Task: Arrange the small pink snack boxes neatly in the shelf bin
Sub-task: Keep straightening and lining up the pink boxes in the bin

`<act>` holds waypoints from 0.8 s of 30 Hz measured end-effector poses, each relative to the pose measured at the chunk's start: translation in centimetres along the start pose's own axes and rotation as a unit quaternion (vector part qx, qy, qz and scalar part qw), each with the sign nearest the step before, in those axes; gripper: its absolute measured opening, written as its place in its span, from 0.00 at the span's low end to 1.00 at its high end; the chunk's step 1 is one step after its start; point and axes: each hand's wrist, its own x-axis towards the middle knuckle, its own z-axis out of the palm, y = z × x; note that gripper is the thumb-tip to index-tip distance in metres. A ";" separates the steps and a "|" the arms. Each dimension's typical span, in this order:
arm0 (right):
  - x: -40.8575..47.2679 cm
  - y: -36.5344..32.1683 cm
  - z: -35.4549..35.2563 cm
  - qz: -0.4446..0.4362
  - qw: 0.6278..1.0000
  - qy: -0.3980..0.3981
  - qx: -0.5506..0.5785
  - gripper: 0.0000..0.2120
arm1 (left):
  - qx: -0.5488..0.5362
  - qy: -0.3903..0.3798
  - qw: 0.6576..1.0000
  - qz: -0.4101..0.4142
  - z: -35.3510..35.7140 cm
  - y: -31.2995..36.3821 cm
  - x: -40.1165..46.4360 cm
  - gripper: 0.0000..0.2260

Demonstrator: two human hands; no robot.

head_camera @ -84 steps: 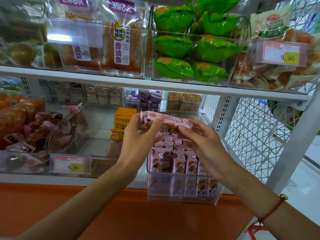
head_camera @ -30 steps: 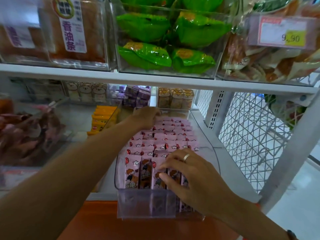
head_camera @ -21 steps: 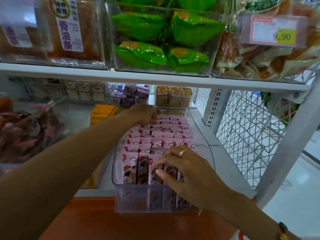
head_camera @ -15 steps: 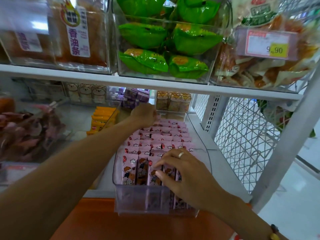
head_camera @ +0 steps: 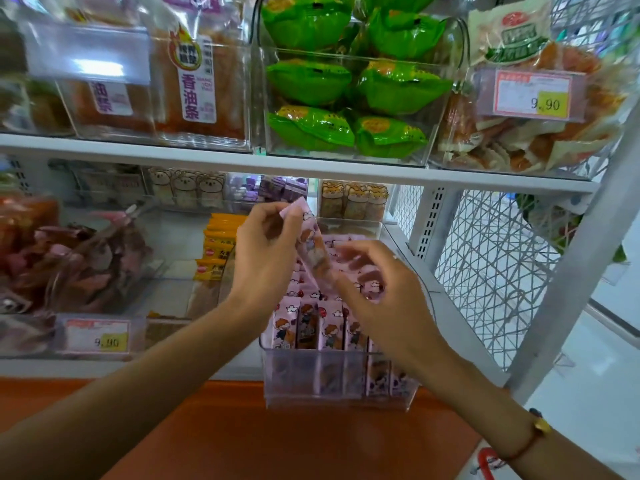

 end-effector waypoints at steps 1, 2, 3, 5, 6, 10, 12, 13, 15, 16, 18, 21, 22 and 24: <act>0.1 -0.6 0.3 0.019 1.000 -0.019 0.016 0.24 | -0.014 -0.015 1.000 0.002 -0.5 0.4 -1.0 0.10; 0.1 -1.1 0.5 0.038 0.998 -0.047 0.036 0.26 | -0.034 -0.033 0.999 -0.001 -0.9 0.7 -1.8 0.11; 0.0 -1.3 0.9 0.047 0.995 -0.071 0.053 0.25 | -0.056 -0.052 0.997 -0.005 -1.3 1.0 -2.3 0.11; 0.0 -1.3 1.2 0.055 0.993 -0.084 0.065 0.21 | -0.084 -0.082 0.993 -0.006 -2.1 1.0 -2.8 0.12; 0.0 -1.2 1.3 0.068 0.992 -0.077 0.079 0.20 | -0.083 -0.089 0.993 0.001 -2.5 0.8 -2.8 0.12; 0.6 -0.1 1.3 0.256 0.929 -0.042 0.263 0.29 | 0.017 -0.101 0.995 0.023 -3.5 -0.7 -2.5 0.11; 0.8 0.2 1.4 0.284 0.912 -0.040 0.294 0.26 | 0.090 -0.148 0.984 0.037 -3.4 -1.1 -2.8 0.17; 0.8 0.3 1.5 0.283 0.910 -0.039 0.300 0.22 | 0.131 -0.173 0.975 0.048 -3.2 -1.2 -3.1 0.19; 0.7 0.4 1.8 0.279 0.909 -0.035 0.308 0.19 | 0.204 -0.196 0.956 0.084 -2.9 -1.4 -3.6 0.22; 0.6 0.3 1.9 0.275 0.910 -0.033 0.309 0.20 | 0.223 -0.189 0.950 0.107 -2.8 -1.5 -3.8 0.22; 0.7 0.2 2.0 0.270 0.908 -0.024 0.318 0.21 | 0.241 -0.162 0.947 0.139 -2.7 -1.4 -3.8 0.19; 0.8 0.4 1.7 0.244 0.901 -0.032 0.356 0.15 | 0.224 -0.147 0.954 0.134 -2.6 -1.4 -3.6 0.16; 0.8 0.4 1.7 0.229 0.899 -0.037 0.371 0.13 | 0.214 -0.150 0.958 0.118 -2.5 -1.4 -3.6 0.15; 1.0 0.3 1.4 0.210 0.897 -0.039 0.388 0.15 | 0.197 -0.157 0.963 0.094 -2.4 -1.5 -3.6 0.14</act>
